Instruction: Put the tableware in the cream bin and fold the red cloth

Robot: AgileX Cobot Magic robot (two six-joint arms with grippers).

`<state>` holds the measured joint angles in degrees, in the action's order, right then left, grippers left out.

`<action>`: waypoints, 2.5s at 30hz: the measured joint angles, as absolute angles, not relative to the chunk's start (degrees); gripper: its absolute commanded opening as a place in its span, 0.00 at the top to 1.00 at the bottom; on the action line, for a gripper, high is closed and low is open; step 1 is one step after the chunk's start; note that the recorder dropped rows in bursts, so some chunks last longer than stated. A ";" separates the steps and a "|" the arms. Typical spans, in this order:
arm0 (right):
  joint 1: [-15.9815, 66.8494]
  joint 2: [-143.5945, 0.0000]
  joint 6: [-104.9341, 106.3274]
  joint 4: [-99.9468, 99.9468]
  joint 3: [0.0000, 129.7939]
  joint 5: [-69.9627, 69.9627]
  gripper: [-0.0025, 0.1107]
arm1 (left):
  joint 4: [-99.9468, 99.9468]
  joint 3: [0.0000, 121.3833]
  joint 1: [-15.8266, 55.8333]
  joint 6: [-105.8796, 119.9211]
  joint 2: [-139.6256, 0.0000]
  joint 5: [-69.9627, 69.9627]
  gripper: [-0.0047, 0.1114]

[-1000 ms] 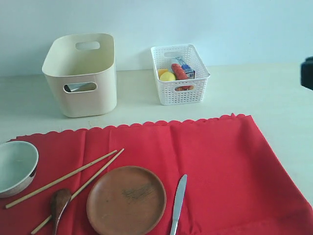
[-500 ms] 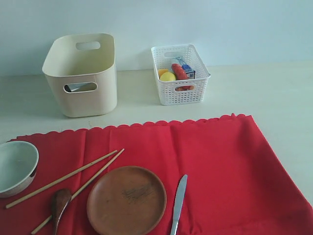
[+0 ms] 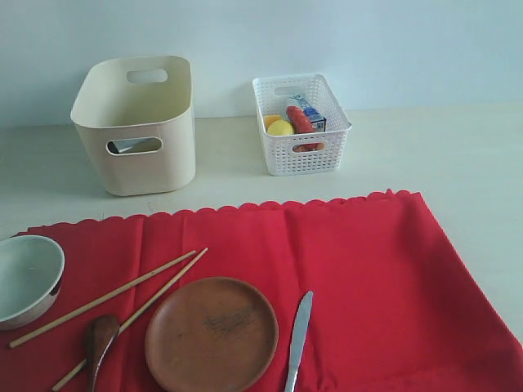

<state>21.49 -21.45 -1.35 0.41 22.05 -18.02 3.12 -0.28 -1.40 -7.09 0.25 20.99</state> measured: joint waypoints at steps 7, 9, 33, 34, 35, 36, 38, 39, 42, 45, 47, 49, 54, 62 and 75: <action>14.97 -20.70 -1.62 0.30 16.98 -17.73 0.98 | 3.12 -0.28 -1.40 -7.09 0.25 20.99 0.96; 13.71 -19.88 -1.62 0.30 15.01 -17.17 0.98 | 3.12 -0.28 -1.40 -7.09 0.25 20.99 0.96; 12.27 -16.84 -1.71 0.00 10.64 -18.14 0.98 | 3.12 -0.28 -1.40 -7.09 0.25 20.99 0.96; 12.27 -16.84 -1.71 0.00 10.64 -18.14 0.98 | 3.12 -0.28 -1.40 -7.09 0.25 20.99 0.96; 12.27 -16.84 -1.71 0.30 10.64 -18.14 0.98 | 3.12 -0.28 -1.40 -7.09 0.25 20.99 0.96; 12.27 -16.84 -1.71 0.30 10.64 -18.14 0.98 | 3.12 -0.28 -1.40 -7.09 0.25 20.99 0.96; 12.27 -16.84 -1.71 0.00 10.64 -18.14 0.98 | 3.12 -0.28 -1.40 -7.09 0.25 20.99 0.96; 12.27 -16.84 -1.71 0.00 10.64 -18.14 0.98 | 3.12 -0.28 -1.40 -7.09 0.25 20.99 0.96; 12.27 -16.84 -1.71 0.30 10.64 -18.14 0.98 | 3.12 -0.28 -1.40 -7.09 0.25 20.99 0.96; 12.27 -16.84 -1.71 0.00 10.64 -18.14 0.98 | 3.12 -0.18 -1.40 -7.09 -0.05 20.99 0.96; 12.27 -16.84 -1.71 0.30 10.64 -18.14 0.98 | 3.12 0.96 -1.40 -7.09 -1.59 21.49 0.96; 12.27 -16.84 -1.71 0.00 10.64 -18.14 0.98 | 3.12 3.58 -1.40 -7.09 -3.97 21.72 0.96; 12.27 -16.84 -1.71 0.00 10.64 -18.14 0.98 | 3.12 11.96 -1.40 -7.09 -10.75 21.81 0.96; 12.17 -16.84 -1.71 0.00 10.64 -18.14 0.98 | 3.17 27.43 2.19 -7.09 -25.39 21.81 0.96; 12.17 -16.84 -1.71 0.00 10.64 -18.14 0.98 | 3.17 34.07 3.71 -7.09 -33.86 21.45 0.96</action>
<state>12.17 -16.84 -1.71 0.00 10.64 -18.14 3.17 34.07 3.71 -7.09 -33.86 21.45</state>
